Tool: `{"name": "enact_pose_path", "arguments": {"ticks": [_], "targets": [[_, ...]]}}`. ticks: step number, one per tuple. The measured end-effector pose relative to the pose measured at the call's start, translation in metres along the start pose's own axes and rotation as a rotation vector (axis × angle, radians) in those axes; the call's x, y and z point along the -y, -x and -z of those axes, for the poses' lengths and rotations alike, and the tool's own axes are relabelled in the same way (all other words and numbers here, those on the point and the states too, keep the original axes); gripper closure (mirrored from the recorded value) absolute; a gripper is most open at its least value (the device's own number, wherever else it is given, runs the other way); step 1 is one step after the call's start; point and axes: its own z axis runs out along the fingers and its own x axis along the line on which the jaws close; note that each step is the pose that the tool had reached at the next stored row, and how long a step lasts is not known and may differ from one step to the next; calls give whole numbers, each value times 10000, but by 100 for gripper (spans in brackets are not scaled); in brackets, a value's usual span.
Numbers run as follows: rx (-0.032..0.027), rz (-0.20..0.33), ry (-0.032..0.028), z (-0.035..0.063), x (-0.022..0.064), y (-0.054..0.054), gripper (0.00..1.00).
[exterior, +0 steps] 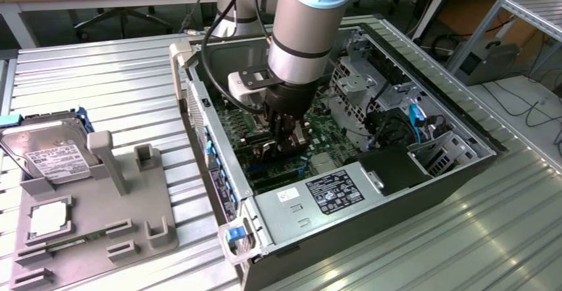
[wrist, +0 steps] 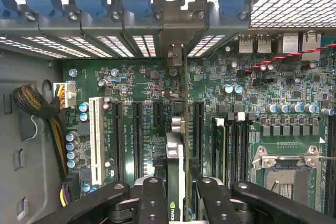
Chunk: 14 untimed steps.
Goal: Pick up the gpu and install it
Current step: 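Insert the gpu into the slot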
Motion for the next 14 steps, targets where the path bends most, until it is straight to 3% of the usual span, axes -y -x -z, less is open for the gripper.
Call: {"name": "enact_pose_path", "arguments": {"ticks": [14], "targets": [[0, 0, 0, -11, -5, 0, 73]]}}
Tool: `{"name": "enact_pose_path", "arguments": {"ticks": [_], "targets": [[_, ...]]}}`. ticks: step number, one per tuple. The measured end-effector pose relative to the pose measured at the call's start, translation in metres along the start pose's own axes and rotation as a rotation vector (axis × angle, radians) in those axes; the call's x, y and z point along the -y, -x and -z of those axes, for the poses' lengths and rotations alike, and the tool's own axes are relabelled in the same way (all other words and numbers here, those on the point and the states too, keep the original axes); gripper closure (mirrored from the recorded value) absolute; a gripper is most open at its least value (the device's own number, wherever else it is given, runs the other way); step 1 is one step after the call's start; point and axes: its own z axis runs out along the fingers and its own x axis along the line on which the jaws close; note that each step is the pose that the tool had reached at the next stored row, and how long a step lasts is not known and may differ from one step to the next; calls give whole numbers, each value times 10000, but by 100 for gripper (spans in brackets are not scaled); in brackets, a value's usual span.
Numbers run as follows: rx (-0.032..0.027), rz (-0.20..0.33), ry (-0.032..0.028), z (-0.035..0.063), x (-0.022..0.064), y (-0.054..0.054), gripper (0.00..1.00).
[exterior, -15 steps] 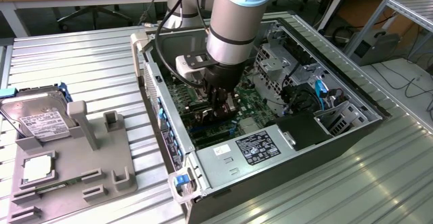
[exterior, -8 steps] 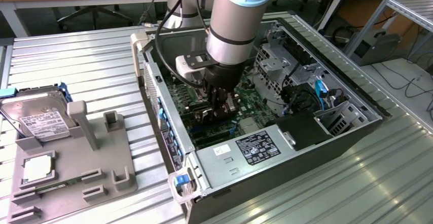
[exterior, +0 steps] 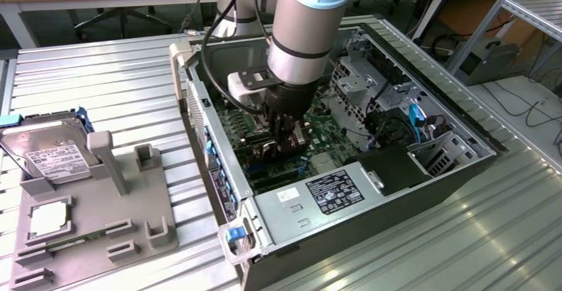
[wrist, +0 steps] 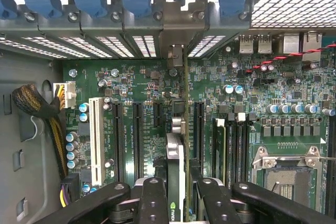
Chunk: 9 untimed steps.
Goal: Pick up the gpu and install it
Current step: 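Insert the gpu into the slot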
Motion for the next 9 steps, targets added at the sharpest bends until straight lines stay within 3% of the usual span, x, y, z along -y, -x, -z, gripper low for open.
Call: {"name": "enact_pose_path", "arguments": {"ticks": [9], "targets": [[2, 0, -1, -9, -8, 0, 73]]}}
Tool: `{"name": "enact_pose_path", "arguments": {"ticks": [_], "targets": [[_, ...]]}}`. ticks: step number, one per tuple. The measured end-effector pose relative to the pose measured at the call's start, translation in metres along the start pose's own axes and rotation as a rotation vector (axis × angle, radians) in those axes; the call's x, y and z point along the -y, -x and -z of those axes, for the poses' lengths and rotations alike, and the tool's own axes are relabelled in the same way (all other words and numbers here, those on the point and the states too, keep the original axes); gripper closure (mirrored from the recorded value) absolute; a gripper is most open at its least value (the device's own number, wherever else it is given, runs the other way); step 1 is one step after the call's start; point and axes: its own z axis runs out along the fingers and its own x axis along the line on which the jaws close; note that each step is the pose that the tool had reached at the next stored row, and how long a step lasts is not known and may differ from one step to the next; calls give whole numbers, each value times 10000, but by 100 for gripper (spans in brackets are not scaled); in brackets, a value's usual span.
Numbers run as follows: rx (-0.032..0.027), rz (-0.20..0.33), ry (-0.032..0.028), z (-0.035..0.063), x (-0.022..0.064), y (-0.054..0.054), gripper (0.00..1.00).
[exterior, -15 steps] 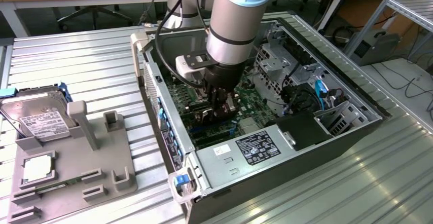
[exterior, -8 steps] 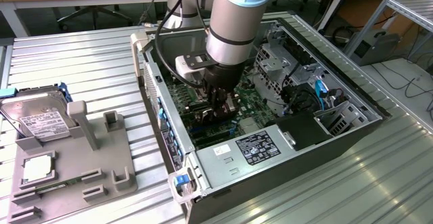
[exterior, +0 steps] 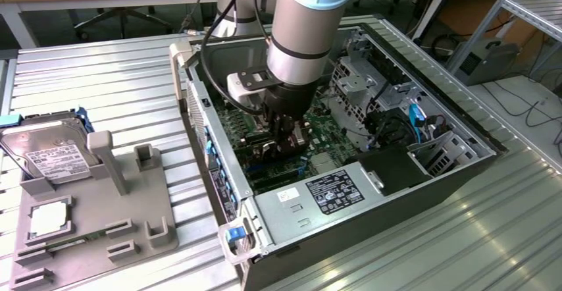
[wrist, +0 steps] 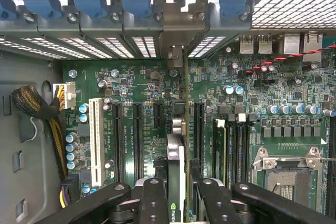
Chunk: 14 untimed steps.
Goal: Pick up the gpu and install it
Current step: 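Insert the gpu into the slot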
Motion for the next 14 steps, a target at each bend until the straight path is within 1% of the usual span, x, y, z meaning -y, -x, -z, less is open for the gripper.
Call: {"name": "enact_pose_path", "arguments": {"ticks": [14], "targets": [[-2, 1, 1, -20, -18, -1, 73]]}}
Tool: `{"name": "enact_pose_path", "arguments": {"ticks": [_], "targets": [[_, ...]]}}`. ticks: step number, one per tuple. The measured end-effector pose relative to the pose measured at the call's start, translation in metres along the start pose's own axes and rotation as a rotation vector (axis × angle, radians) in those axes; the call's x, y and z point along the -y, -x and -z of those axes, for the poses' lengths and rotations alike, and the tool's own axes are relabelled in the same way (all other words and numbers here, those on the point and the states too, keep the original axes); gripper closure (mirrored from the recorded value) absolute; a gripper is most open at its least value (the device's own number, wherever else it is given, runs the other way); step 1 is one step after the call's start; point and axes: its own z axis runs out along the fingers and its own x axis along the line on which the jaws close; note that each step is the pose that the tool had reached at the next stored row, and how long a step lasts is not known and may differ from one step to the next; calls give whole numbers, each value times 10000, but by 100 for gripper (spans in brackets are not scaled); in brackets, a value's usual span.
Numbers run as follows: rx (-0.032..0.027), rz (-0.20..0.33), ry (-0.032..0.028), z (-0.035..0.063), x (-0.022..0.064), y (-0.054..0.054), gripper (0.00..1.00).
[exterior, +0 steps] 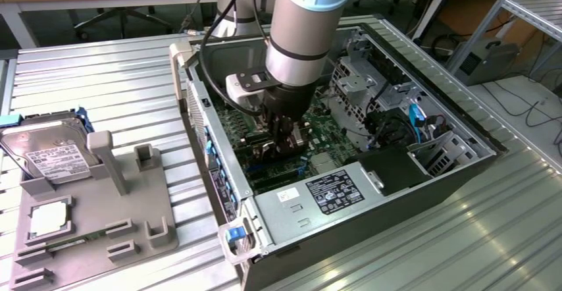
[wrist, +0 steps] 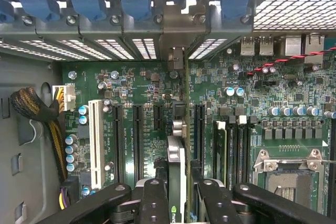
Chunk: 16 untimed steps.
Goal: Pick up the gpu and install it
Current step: 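Insert the gpu into the slot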
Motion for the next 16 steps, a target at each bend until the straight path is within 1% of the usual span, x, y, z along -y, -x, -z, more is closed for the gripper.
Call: {"name": "enact_pose_path", "arguments": {"ticks": [16], "targets": [[2, -1, -1, -11, -7, 0, 73]]}}
